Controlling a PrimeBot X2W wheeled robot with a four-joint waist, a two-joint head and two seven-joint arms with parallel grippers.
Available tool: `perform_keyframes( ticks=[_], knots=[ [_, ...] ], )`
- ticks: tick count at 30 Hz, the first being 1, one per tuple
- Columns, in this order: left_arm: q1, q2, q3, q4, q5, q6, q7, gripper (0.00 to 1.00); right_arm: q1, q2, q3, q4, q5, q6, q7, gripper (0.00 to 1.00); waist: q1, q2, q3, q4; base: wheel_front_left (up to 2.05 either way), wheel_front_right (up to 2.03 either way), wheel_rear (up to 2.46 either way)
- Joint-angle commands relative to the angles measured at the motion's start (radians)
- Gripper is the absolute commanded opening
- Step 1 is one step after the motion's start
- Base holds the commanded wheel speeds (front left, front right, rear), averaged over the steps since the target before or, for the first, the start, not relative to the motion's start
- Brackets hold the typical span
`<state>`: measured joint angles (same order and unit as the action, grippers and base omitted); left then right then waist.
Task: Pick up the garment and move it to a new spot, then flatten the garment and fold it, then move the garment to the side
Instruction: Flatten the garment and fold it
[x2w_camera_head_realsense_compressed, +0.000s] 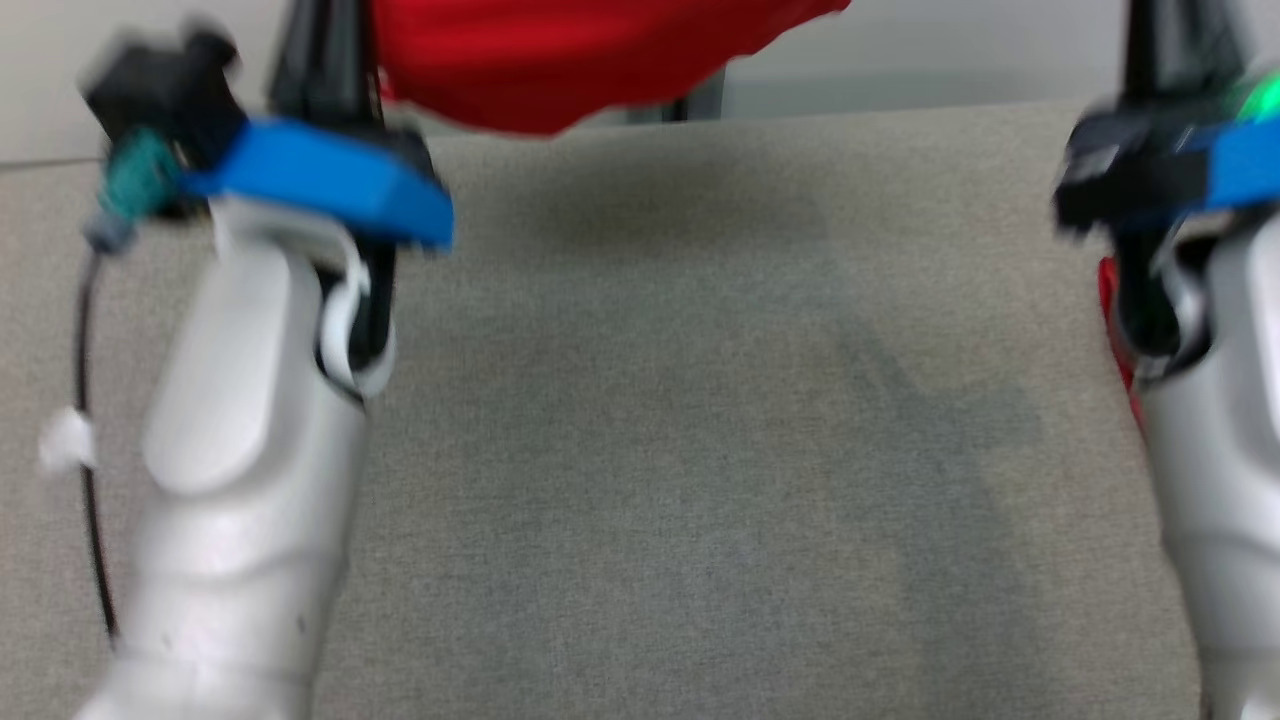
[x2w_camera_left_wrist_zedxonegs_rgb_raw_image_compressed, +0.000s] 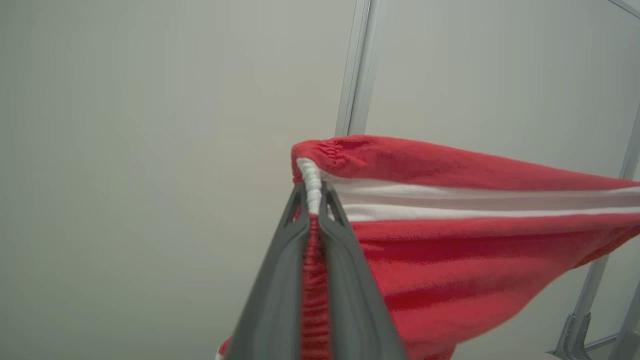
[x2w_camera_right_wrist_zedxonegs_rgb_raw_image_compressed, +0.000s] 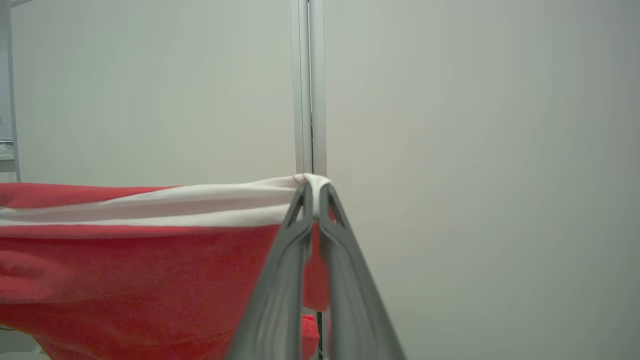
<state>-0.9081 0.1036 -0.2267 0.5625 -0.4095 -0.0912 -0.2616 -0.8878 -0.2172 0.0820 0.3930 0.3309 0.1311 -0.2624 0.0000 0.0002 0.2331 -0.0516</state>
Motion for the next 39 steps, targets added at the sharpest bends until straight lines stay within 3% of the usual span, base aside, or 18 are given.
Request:
perform_keyframes(
  ticks=[1,9,12,16,23,27,31,39],
  knots=[
    [0.083,-0.009,0.014,0.018,-0.010,-0.008,-0.003,0.00,0.081,0.002,0.011,0.017,0.007,-0.001,-0.003,0.00,0.0000,-0.0002,-0.031,-0.017,0.00,0.00,0.00],
    [0.527,-0.047,0.050,0.105,-0.040,-0.029,-0.004,0.00,0.487,0.019,0.092,0.076,0.030,-0.001,-0.004,0.00,0.0000,-0.0002,-0.105,-0.038,0.00,0.00,0.00],
    [0.665,-0.049,0.033,0.092,-0.107,-0.035,-0.004,0.00,0.611,0.029,0.116,0.080,0.040,-0.001,-0.004,0.00,0.0000,-0.0002,-0.137,-0.040,0.00,0.00,0.00],
    [0.800,-0.051,0.007,0.034,-0.186,-0.037,-0.004,0.00,0.737,0.037,0.126,0.049,0.061,-0.001,-0.004,0.00,0.0000,-0.0002,-0.191,-0.032,0.00,0.00,0.00],
    [0.939,-0.051,-0.019,-0.070,-0.171,-0.040,-0.004,0.00,0.886,0.002,0.116,-0.058,0.097,-0.001,-0.004,0.00,0.0000,-0.0002,-0.245,0.006,0.00,0.00,0.00],
    [0.933,-0.051,-0.023,-0.141,-0.165,-0.039,-0.004,0.00,0.859,-0.022,0.092,-0.102,0.106,-0.001,-0.003,0.00,0.0000,-0.0002,-0.233,0.035,0.00,0.00,0.00],
    [0.854,-0.052,-0.044,-0.169,-0.200,-0.028,-0.004,0.00,0.729,-0.043,0.102,-0.077,0.077,-0.001,-0.003,0.00,0.0000,-0.0002,-0.183,0.070,0.00,0.00,0.00],
    [0.571,-0.053,-0.150,-0.179,-0.270,0.068,-0.004,0.00,0.311,-0.106,0.138,0.124,0.011,0.000,-0.003,0.00,0.0000,-0.0002,0.037,0.175,0.00,0.00,0.00]
  ],
)
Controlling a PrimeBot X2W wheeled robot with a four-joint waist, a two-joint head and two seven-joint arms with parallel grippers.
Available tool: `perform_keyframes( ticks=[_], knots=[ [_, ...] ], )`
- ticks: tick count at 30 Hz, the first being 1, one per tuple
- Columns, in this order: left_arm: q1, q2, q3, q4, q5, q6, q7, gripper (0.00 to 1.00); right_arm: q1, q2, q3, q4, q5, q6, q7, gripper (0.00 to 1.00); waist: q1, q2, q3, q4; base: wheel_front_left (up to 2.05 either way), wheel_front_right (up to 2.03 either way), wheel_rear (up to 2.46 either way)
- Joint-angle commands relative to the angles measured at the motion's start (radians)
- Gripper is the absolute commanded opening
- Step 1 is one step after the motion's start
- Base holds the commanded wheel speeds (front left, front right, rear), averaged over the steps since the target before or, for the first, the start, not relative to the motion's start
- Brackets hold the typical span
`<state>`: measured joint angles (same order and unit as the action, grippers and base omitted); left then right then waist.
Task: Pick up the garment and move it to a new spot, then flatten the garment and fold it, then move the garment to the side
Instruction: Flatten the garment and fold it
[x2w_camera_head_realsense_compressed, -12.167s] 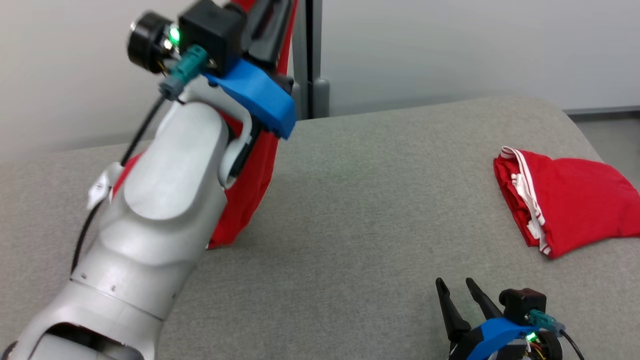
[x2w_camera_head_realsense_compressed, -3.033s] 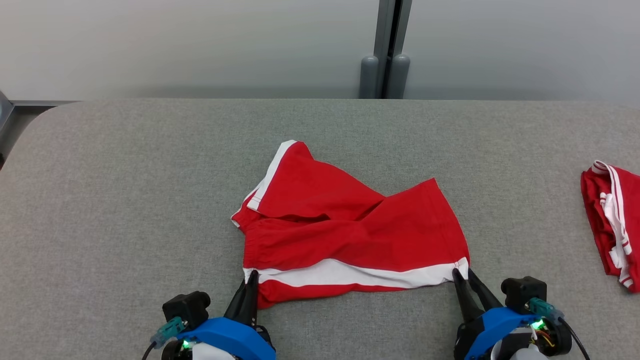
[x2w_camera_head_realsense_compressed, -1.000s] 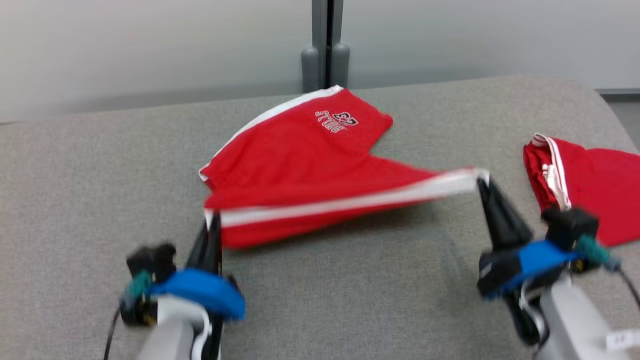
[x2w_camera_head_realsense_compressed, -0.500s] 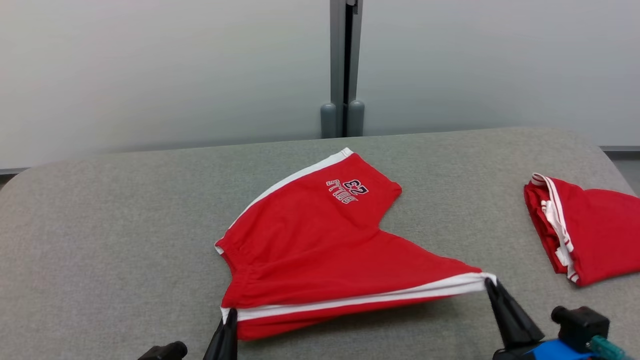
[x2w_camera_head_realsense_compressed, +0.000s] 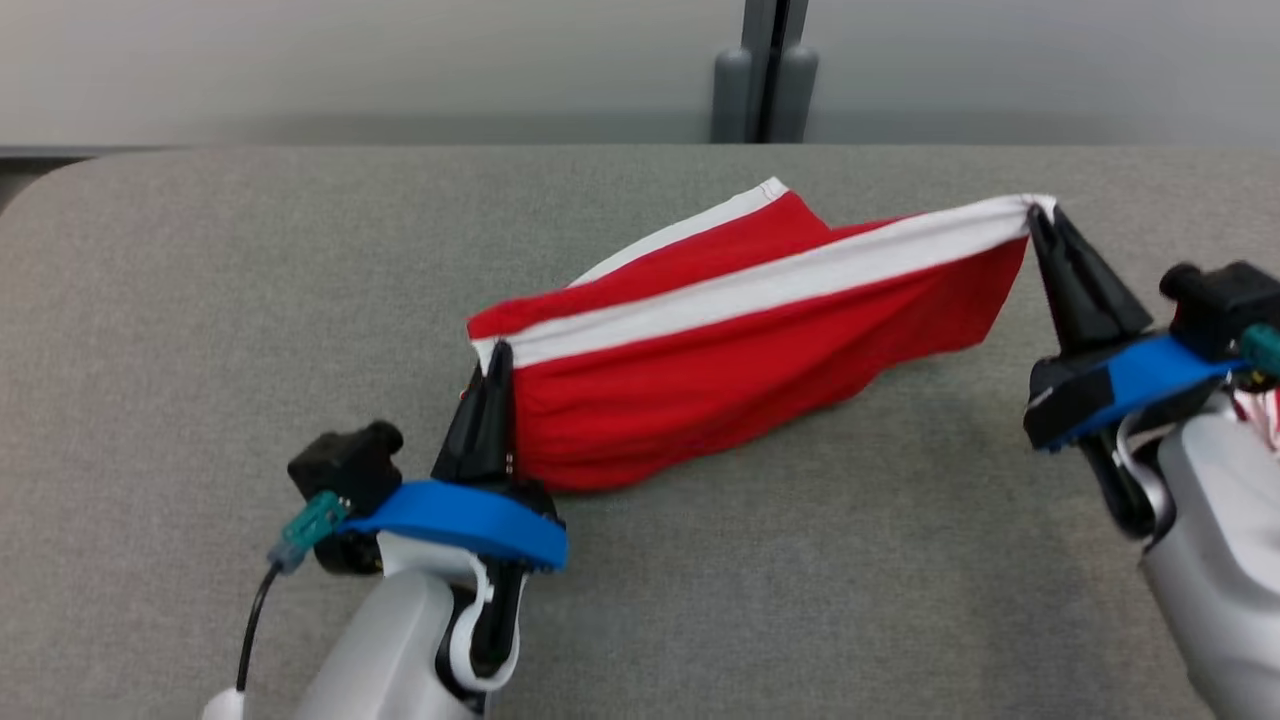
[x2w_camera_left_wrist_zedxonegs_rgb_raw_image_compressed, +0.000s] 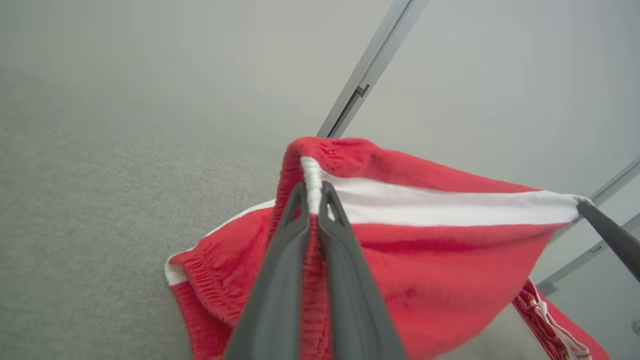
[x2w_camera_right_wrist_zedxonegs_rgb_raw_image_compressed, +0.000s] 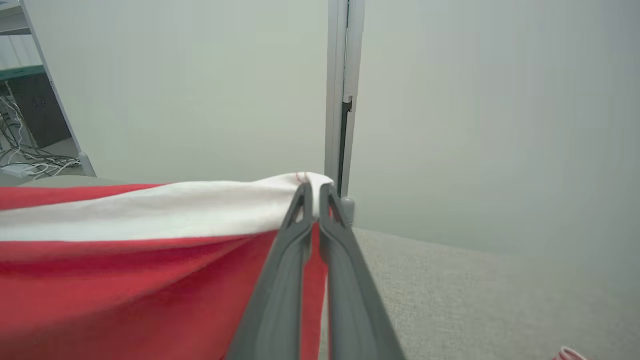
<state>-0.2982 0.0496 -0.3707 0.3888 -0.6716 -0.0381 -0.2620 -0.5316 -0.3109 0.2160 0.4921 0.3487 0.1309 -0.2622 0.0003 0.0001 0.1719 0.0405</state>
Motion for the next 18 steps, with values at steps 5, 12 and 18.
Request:
perform_keyframes(
  ticks=[5,12,18],
  knots=[
    [-0.173,0.002,-0.049,-0.006,-0.044,0.096,-0.004,0.00,-0.272,-0.045,0.035,0.155,-0.033,0.000,-0.003,0.00,-0.0003,-0.0001,0.222,0.139,0.00,0.00,0.00],
    [-0.271,0.000,-0.092,-0.024,-0.107,0.140,-0.004,0.00,-0.467,-0.067,0.111,0.291,-0.066,0.000,-0.003,0.00,-0.0003,-0.0001,0.335,0.186,0.00,0.00,0.00],
    [-0.290,0.001,-0.140,-0.023,-0.145,0.151,-0.003,0.00,-0.535,-0.050,0.132,0.361,-0.070,0.000,-0.003,1.00,-0.0003,-0.0001,0.369,0.200,0.00,0.00,0.00]
  ],
)
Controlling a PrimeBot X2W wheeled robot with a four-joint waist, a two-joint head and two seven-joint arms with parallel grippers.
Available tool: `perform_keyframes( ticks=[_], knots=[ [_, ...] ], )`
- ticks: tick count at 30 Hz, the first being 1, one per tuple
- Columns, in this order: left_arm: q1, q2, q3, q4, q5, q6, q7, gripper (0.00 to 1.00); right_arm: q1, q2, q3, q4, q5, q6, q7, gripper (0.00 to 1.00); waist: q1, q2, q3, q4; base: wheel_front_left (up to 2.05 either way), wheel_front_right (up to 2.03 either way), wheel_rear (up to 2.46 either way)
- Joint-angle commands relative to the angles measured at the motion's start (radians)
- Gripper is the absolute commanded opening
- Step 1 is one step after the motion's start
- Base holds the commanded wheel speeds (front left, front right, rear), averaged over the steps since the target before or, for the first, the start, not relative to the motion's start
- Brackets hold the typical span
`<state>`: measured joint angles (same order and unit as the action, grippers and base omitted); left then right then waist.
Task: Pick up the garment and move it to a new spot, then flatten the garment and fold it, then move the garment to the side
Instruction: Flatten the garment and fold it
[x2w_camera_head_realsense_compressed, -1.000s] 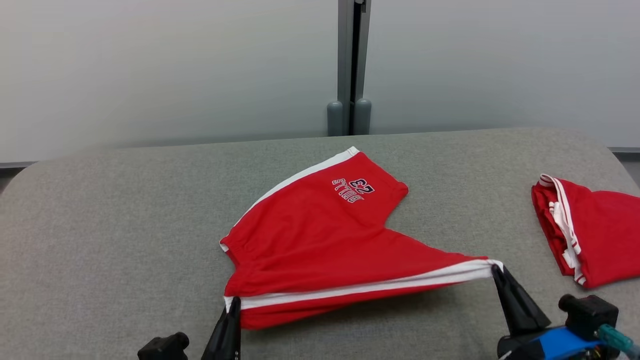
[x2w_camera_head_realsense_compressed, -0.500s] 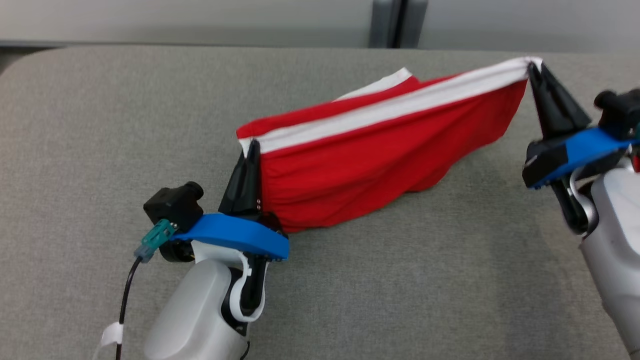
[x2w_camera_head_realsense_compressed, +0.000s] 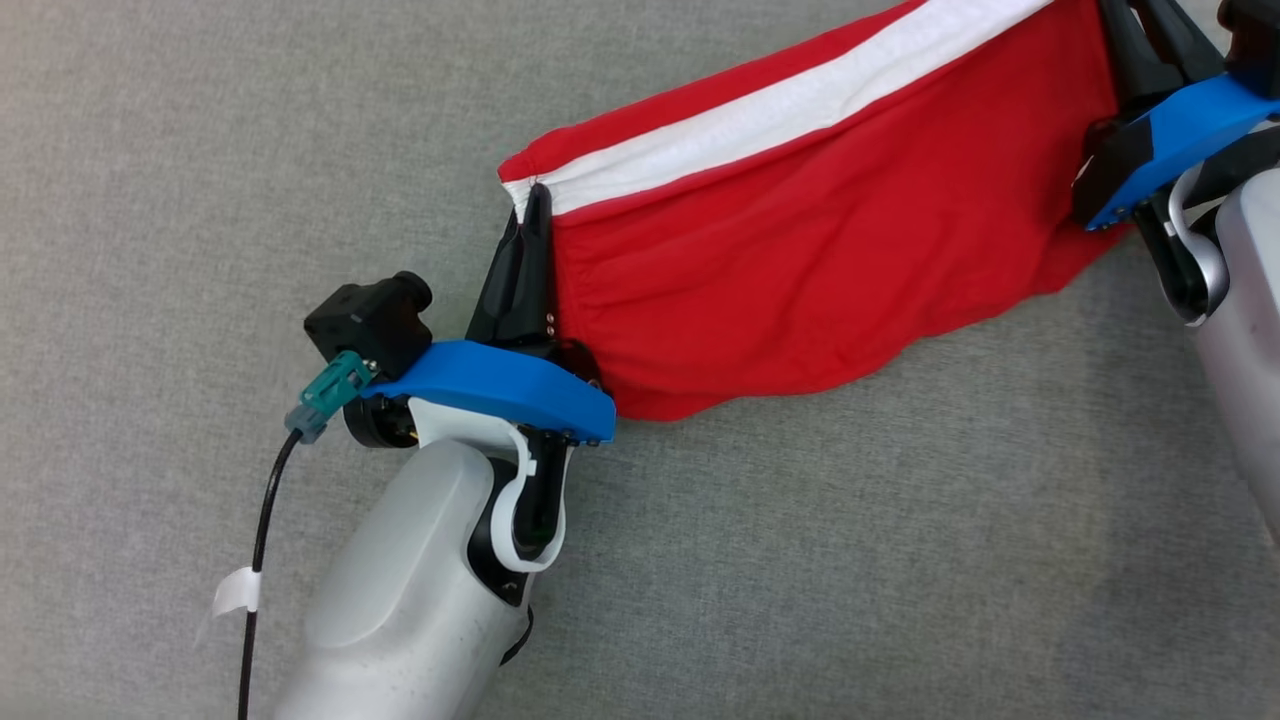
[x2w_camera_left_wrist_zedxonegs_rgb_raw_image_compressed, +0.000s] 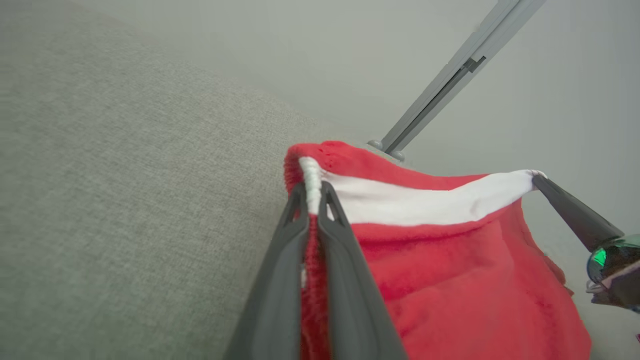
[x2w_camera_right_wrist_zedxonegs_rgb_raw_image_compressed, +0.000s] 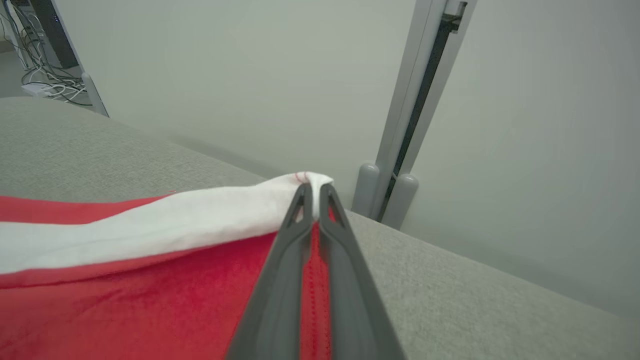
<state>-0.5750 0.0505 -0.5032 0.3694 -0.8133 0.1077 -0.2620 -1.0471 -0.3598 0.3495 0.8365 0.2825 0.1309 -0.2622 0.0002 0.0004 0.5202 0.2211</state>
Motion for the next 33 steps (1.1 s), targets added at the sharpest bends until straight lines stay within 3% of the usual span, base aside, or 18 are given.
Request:
perform_keyframes(
  ticks=[1,2,3,4,13,21,22,23,24,33],
  knots=[
    [-0.011,-0.001,-0.010,-0.006,-0.007,0.008,-0.004,0.00,-0.025,0.003,0.000,0.032,-0.002,0.000,-0.003,1.00,-0.0002,-0.0004,0.023,0.019,0.00,0.00,0.00],
    [-0.009,0.000,-0.010,-0.008,-0.011,0.010,-0.004,0.09,-0.033,0.008,-0.002,0.043,0.000,0.000,-0.003,1.00,-0.0002,-0.0004,0.025,0.018,0.00,0.00,0.00],
    [-0.009,0.000,-0.010,-0.008,-0.011,0.010,-0.004,0.09,-0.033,0.008,-0.002,0.043,0.000,0.000,-0.003,1.00,-0.0002,-0.0004,0.025,0.018,0.00,0.00,0.00],
    [-0.003,0.000,-0.005,-0.011,-0.010,0.016,-0.004,1.00,-0.039,0.008,-0.002,0.051,-0.006,0.000,-0.003,1.00,-0.0002,-0.0004,0.024,0.014,0.00,0.00,0.00],
    [0.049,0.000,0.032,-0.026,0.036,0.033,-0.003,1.00,0.024,0.020,0.039,0.137,0.066,0.000,0.005,1.00,-0.0002,-0.0004,0.000,-0.011,0.00,0.00,0.00],
    [0.101,0.000,0.064,-0.027,0.063,0.035,-0.003,1.00,0.073,0.000,0.206,0.205,0.215,0.000,0.174,1.00,-0.0002,-0.0004,-0.042,-0.023,0.00,0.00,0.00],
    [0.106,0.000,0.066,-0.024,0.067,0.033,-0.003,1.00,0.079,-0.002,0.227,0.210,0.229,0.000,0.196,0.73,-0.0002,-0.0004,-0.050,-0.025,0.00,0.00,0.00],
    [0.114,0.000,0.070,-0.020,0.072,0.032,-0.003,1.00,0.088,0.002,0.244,0.209,0.244,0.000,0.212,0.15,-0.0002,-0.0004,-0.059,-0.028,0.00,0.00,0.00],
    [0.121,0.000,0.074,-0.015,0.075,0.031,-0.003,1.00,0.097,0.005,0.256,0.205,0.267,0.000,0.223,0.00,-0.0002,-0.0004,-0.068,-0.031,0.00,0.00,0.00],
    [0.209,0.000,0.134,0.031,0.170,0.016,-0.003,1.00,0.205,0.026,0.264,0.162,0.454,0.000,0.084,0.00,-0.0002,-0.0004,-0.210,-0.098,0.00,0.00,0.00]
  ],
)
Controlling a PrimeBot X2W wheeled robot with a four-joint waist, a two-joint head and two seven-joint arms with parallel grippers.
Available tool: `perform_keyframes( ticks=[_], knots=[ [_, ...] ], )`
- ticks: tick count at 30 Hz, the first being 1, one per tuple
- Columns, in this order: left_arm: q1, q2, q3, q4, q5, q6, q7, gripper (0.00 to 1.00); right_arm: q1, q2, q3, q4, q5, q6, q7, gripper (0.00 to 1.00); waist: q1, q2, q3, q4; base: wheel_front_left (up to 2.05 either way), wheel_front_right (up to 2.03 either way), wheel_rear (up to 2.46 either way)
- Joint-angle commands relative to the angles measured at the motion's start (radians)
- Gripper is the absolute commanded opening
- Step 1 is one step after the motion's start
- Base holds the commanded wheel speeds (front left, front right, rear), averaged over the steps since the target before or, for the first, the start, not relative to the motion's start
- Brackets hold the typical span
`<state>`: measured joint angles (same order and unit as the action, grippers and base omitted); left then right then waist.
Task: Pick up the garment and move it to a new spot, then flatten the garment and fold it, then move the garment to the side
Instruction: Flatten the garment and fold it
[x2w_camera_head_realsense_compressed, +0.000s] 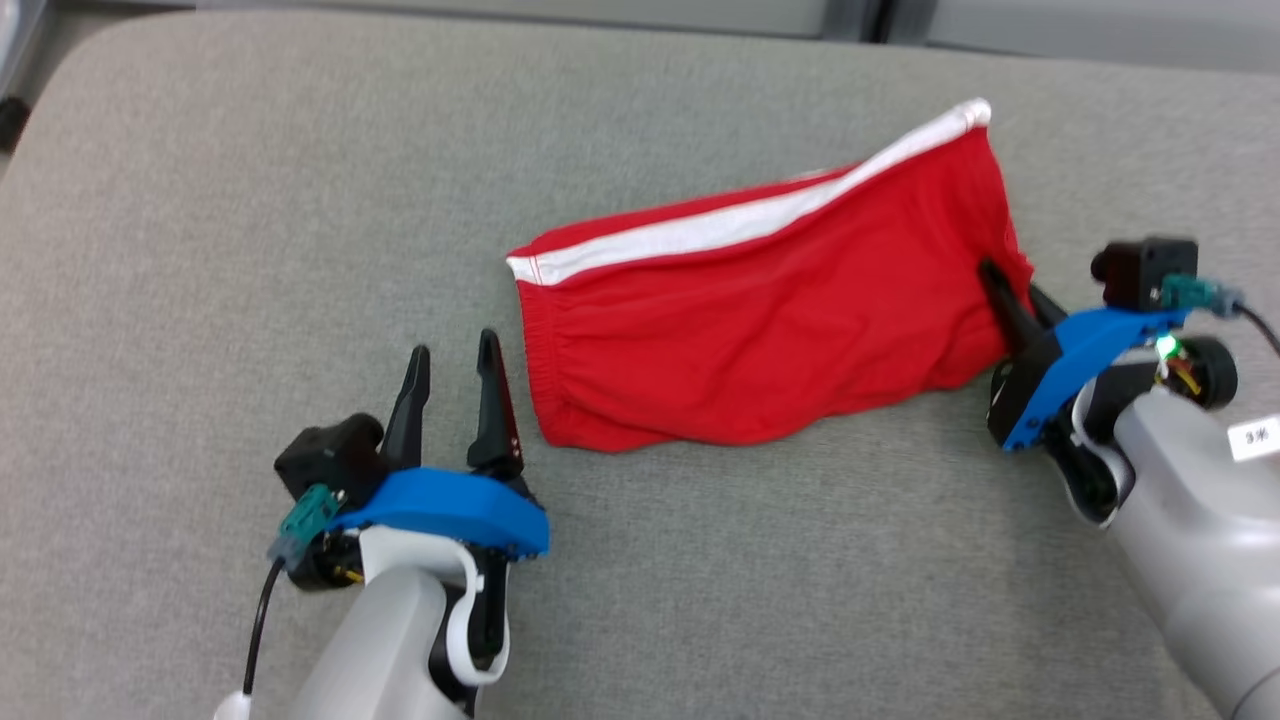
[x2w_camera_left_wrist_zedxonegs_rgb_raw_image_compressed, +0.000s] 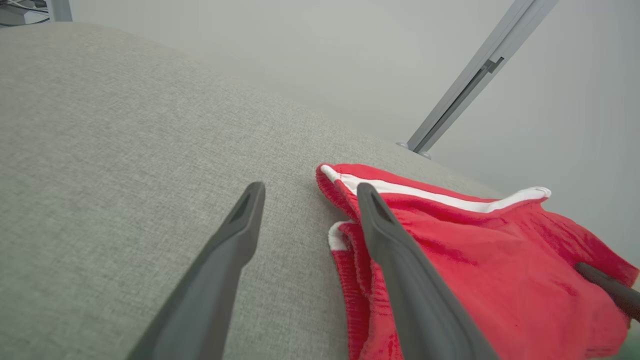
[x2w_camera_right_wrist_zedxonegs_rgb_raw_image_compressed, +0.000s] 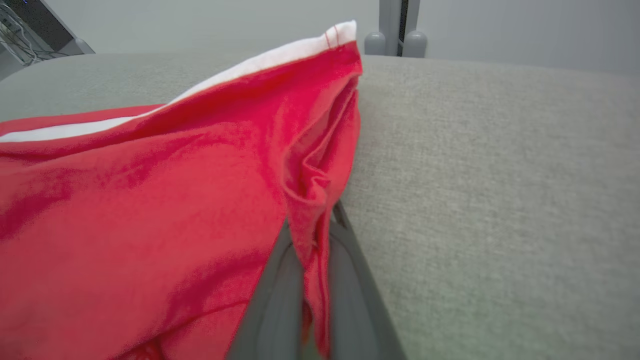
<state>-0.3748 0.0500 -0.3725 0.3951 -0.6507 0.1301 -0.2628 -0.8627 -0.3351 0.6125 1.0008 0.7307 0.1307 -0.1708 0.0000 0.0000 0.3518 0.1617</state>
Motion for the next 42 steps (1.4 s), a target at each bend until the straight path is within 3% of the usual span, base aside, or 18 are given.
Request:
perform_keyframes(
  ticks=[1,10,16,23,28,32,34,39,42],
  knots=[
    [0.025,0.001,0.015,0.011,0.015,-0.009,-0.002,1.00,0.043,0.004,0.001,-0.004,0.025,0.000,-0.024,0.00,0.0000,0.0000,-0.062,-0.049,0.00,0.00,0.00],
    [0.183,0.002,0.101,0.046,0.066,-0.043,-0.002,1.00,0.261,0.037,-0.020,-0.033,0.151,0.000,-0.089,0.00,0.0000,0.0000,-0.216,-0.131,0.00,0.00,0.00],
    [0.250,0.001,0.124,0.064,0.091,-0.066,-0.002,1.00,0.332,0.044,-0.054,-0.072,0.163,0.000,-0.095,0.00,0.0000,0.0000,-0.257,-0.149,0.00,0.00,0.00],
    [0.250,0.001,0.078,0.082,0.080,-0.079,-0.002,1.00,0.275,0.073,-0.064,-0.184,0.070,0.000,-0.095,0.00,0.0000,0.0000,-0.261,-0.092,0.00,0.00,0.00],
    [0.244,0.000,0.048,0.091,0.074,-0.077,-0.002,1.00,0.237,0.145,0.001,-0.248,0.018,0.000,-0.095,0.00,0.0000,0.0000,-0.268,-0.020,0.00,0.00,0.00],
    [0.237,0.000,0.022,0.100,0.075,-0.076,-0.002,1.00,0.218,0.218,0.066,-0.194,0.009,0.000,-0.084,0.00,0.0000,0.0000,-0.268,0.033,0.00,0.00,0.00],
    [0.233,0.000,0.014,0.106,0.074,-0.072,-0.002,1.00,0.211,0.244,0.088,-0.169,0.025,0.000,-0.084,1.00,0.0000,0.0000,-0.267,0.051,0.00,0.00,0.00],
    [0.215,0.000,0.022,0.108,0.086,-0.058,-0.002,1.00,0.220,0.270,0.110,-0.165,0.059,0.000,-0.094,1.00,0.0000,0.0000,-0.263,0.038,0.00,0.00,0.00],
    [0.218,0.000,0.041,0.098,0.092,-0.051,-0.002,1.00,0.234,0.247,0.075,-0.178,0.056,0.000,-0.095,1.00,0.0000,0.0000,-0.263,0.000,0.00,0.00,0.00]
  ],
)
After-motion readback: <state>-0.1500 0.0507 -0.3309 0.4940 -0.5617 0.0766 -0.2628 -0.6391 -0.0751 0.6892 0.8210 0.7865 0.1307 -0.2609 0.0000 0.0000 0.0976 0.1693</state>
